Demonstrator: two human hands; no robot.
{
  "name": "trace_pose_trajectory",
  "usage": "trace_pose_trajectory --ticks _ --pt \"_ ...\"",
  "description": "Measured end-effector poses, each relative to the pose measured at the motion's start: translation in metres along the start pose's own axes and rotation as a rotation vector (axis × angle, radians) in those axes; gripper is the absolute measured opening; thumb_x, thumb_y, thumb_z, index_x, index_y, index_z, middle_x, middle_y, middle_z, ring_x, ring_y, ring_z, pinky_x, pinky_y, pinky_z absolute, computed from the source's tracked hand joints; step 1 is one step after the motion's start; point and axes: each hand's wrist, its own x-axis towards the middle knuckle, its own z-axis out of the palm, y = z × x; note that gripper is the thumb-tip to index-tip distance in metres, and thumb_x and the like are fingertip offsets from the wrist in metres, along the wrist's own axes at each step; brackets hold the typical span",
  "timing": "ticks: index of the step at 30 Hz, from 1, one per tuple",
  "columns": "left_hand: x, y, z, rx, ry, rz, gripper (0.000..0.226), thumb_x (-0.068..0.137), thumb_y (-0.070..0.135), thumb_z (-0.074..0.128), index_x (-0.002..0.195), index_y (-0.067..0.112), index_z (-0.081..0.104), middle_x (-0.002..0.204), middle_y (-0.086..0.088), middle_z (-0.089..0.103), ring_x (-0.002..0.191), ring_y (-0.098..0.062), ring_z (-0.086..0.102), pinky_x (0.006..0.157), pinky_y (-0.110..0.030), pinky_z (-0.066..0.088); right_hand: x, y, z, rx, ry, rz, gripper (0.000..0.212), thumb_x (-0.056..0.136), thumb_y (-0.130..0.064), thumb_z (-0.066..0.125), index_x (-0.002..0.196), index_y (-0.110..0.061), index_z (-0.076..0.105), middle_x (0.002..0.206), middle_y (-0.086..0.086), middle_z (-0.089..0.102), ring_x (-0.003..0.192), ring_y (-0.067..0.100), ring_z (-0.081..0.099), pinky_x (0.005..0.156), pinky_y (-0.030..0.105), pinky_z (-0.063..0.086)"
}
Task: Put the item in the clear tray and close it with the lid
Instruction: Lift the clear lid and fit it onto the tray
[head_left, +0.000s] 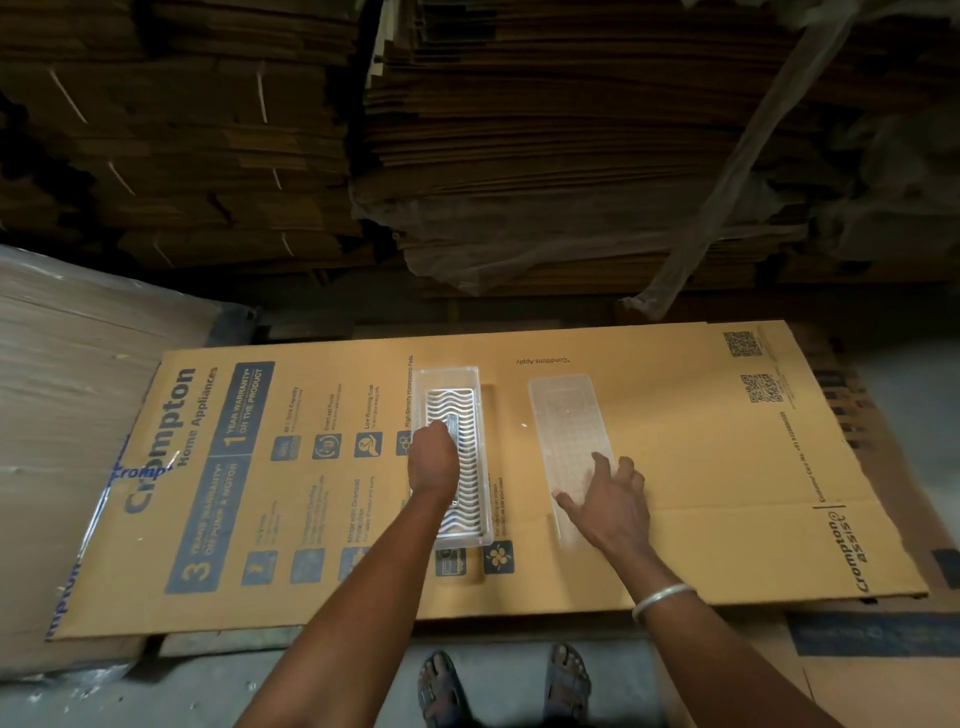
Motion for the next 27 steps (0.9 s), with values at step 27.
trace_pose_trajectory --ticks 27 --pt "-0.029 -0.08 -0.032 -0.525 -0.095 -0.129 0.029 0.101 0.02 0.064 0.129 0.017 0.066 0.111 -0.01 0.076 0.102 -0.029 0.074 0.094 -0.048 0.059 -0.003 -0.096 -0.02 0.131 -0.02 0.011 0.109 0.064 -0.081 0.065 0.151 -0.037 0.018 0.141 0.023 0.034 0.126 0.04 0.037 0.091 0.05 0.049"
